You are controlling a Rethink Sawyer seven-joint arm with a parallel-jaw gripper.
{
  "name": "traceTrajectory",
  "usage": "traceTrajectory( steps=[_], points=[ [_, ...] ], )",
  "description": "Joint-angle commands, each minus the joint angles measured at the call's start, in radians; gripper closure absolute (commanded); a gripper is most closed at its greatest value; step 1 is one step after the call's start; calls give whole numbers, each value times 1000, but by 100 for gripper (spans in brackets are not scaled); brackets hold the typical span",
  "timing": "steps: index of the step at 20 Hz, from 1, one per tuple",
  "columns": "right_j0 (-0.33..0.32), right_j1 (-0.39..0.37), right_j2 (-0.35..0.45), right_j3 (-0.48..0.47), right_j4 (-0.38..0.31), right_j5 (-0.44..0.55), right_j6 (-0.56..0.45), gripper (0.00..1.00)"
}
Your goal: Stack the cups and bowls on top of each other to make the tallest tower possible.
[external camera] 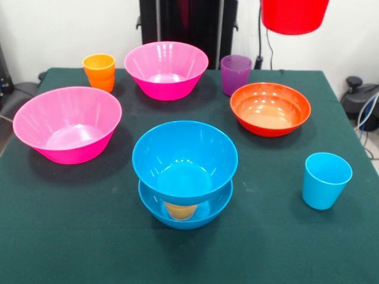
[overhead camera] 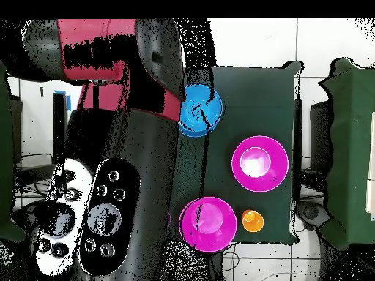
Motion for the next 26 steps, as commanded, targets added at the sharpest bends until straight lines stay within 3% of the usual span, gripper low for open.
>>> traceTrajectory(
  steps=[1, 8, 26],
  points=[
    [-41, 79, 150, 41, -89, 41, -253, 100],
    [-52, 73, 172, 90, -127, -36, -268, 100],
    [-61, 76, 216, 239, -226, -236, -177, 100]
  ],
)
